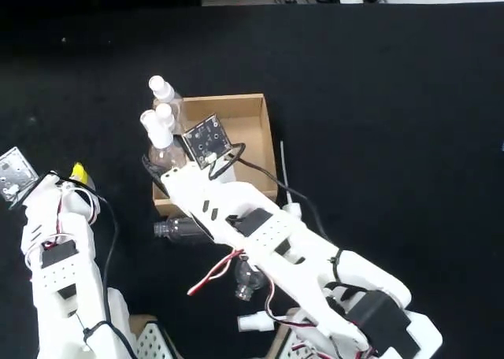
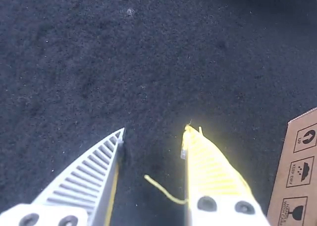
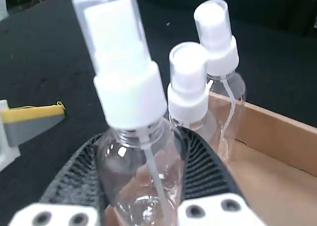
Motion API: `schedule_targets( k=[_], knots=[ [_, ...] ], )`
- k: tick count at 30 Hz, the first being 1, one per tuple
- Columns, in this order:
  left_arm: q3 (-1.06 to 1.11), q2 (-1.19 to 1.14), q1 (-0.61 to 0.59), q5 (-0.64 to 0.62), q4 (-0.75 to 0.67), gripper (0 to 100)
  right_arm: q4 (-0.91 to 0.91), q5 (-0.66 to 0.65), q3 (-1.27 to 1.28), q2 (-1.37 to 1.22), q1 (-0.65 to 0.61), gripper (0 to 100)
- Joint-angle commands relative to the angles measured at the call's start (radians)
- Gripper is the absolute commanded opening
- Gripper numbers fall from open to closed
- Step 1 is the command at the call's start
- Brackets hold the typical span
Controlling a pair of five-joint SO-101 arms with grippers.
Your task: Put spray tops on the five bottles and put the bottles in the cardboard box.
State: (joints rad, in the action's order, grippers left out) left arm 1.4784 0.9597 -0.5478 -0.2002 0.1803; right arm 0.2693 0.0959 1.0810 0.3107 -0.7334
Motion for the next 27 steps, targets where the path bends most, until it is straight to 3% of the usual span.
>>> schedule_targets(
  k=[1, 24, 27],
  knots=[
    [-0.018, 0.018, -0.01, -0.005, -0.021, 16, 0.031, -0.017, -0.002, -0.007, 0.011, 1.1],
    [-0.016, 0.018, -0.01, -0.003, -0.021, 16, 0.074, -0.018, -0.013, -0.13, 0.005, 1.6],
    [-0.018, 0.018, -0.01, -0.003, -0.021, 16, 0.051, -0.018, -0.015, -0.13, -0.018, 6.4]
  ],
)
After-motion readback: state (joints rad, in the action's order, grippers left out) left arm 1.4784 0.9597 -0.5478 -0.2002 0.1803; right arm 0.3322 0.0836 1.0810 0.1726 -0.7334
